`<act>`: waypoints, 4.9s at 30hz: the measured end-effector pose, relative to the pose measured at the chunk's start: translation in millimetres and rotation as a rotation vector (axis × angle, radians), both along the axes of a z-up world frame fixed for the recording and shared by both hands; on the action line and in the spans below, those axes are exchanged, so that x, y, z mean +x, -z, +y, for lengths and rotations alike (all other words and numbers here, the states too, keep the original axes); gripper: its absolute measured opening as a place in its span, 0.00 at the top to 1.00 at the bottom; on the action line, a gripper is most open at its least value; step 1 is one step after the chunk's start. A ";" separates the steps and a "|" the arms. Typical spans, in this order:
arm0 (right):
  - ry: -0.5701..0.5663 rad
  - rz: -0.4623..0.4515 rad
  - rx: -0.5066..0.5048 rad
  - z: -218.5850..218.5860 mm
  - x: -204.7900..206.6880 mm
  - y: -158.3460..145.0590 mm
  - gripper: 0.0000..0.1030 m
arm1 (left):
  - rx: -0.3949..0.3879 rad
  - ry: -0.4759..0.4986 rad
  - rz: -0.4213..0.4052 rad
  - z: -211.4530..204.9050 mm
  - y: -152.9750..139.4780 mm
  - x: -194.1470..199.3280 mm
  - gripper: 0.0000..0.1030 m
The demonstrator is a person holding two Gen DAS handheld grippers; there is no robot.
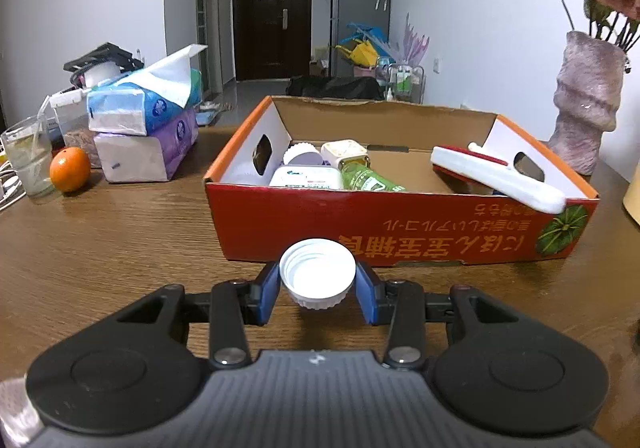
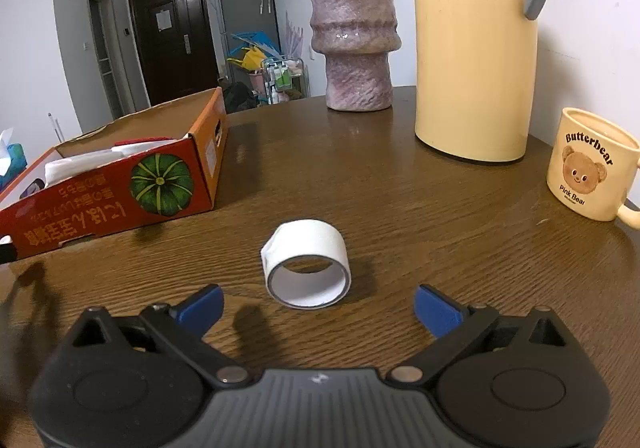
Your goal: Organize rigid objects
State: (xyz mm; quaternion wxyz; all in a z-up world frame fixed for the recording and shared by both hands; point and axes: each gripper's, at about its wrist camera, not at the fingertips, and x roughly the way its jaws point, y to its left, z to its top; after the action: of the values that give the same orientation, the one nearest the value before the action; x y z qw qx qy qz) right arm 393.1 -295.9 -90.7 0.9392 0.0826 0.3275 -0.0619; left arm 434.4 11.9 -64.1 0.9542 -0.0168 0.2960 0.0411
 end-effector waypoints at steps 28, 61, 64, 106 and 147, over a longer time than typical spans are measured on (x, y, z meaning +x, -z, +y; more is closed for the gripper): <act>-0.062 -0.150 -0.002 12.3 -9.4 -12.0 0.59 | 0.010 0.012 -0.076 2.9 -17.7 -47.1 0.60; -0.285 -0.356 0.015 104.5 -28.5 -61.2 0.59 | -0.028 0.027 -0.218 -22.0 -62.7 -48.7 0.60; -0.289 -0.370 0.019 107.5 -23.8 -67.0 0.59 | -0.042 0.025 -0.214 -21.5 -63.9 -42.4 0.60; -0.330 -0.398 0.010 139.7 129.8 -71.5 0.59 | 0.009 -0.025 -0.216 -14.4 -52.4 100.9 0.60; -0.327 -0.523 -0.021 82.8 -52.2 -135.9 0.00 | 0.052 -0.008 -0.334 -2.3 -113.2 -111.3 0.00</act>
State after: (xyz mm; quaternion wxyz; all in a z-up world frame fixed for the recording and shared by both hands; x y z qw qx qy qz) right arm 340.9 -213.1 45.2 0.9899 0.0324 0.0829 0.1100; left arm 323.1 9.6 49.1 0.9900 0.0002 0.1322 0.0493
